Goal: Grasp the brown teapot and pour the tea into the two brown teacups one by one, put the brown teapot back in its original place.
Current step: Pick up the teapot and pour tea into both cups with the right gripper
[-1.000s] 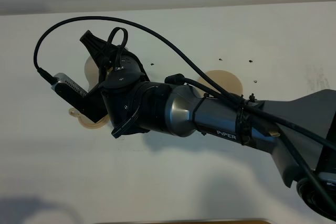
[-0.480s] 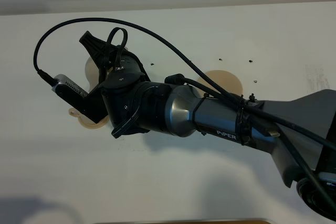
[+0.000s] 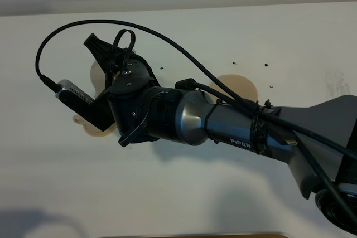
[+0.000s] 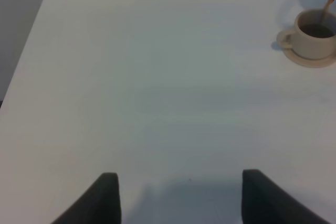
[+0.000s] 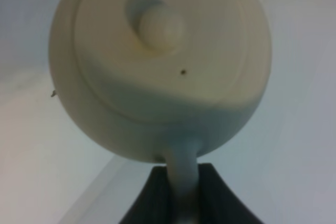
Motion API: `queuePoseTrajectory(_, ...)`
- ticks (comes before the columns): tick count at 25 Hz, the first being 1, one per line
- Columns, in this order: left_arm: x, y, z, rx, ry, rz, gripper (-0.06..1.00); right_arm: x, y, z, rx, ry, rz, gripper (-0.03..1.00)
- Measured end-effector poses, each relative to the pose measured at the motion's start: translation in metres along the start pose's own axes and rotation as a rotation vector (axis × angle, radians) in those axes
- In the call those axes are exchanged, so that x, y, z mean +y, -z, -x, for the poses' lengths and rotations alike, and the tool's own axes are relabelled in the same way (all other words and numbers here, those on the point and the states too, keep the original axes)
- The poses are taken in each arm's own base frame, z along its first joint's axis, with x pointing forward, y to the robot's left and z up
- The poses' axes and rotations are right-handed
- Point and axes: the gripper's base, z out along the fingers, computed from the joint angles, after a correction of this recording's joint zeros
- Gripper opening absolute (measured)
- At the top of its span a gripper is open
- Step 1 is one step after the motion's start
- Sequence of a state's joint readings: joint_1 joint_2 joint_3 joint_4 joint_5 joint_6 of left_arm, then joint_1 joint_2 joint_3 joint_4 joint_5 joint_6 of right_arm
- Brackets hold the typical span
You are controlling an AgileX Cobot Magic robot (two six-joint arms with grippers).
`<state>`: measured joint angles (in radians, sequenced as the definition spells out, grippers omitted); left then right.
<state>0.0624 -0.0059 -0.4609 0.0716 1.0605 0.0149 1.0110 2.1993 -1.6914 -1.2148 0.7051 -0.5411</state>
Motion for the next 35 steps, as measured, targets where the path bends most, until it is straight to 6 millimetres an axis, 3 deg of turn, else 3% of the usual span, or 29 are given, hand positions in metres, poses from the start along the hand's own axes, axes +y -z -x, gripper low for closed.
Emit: queuePoseTrajectory(35, 0.0, 0.0, 0.0, 0.0, 0.0, 0.0, 0.49, -0.0021, 0.0024, 0.0026, 0.007, 0.104, -0.02, 0.11)
